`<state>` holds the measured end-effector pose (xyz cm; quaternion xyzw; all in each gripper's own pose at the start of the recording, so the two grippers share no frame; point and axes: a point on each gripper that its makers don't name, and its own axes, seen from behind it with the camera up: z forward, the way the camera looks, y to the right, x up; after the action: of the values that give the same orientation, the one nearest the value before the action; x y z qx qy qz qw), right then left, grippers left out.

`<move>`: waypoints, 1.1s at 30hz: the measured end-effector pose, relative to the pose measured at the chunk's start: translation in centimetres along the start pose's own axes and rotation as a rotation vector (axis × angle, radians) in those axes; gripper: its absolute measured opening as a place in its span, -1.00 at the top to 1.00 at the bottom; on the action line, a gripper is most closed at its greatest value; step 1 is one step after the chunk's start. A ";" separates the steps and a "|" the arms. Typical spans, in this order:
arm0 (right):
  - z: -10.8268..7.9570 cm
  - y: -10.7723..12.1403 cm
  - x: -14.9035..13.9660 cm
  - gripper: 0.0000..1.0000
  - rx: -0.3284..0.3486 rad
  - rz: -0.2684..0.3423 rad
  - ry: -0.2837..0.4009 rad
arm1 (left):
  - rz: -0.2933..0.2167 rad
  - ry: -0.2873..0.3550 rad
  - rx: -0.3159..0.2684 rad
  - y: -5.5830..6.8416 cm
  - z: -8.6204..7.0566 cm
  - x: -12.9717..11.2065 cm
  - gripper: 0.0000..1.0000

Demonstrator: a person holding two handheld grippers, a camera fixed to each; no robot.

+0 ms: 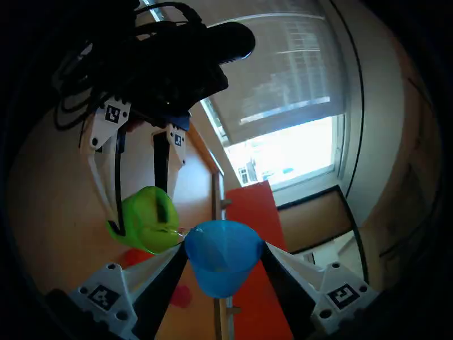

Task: Pour water

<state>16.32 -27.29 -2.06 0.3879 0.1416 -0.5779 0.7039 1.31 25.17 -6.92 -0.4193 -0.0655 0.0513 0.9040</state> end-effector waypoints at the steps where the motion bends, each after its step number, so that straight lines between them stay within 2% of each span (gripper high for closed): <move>1: 0.0 0.0 0.0 -0.85 -0.001 -0.002 0.001 | 0.000 0.000 0.000 0.0 0.0 0.0 -0.69; 33: -0.3 1.0 0.4 -0.85 -0.021 -0.090 -0.008 | 0.007 0.004 0.001 0.4 -0.2 0.3 -0.69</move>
<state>17.42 -27.37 -2.15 0.3715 0.1623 -0.6088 0.6819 1.63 25.34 -7.32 -0.4191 -0.0622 0.0539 0.9042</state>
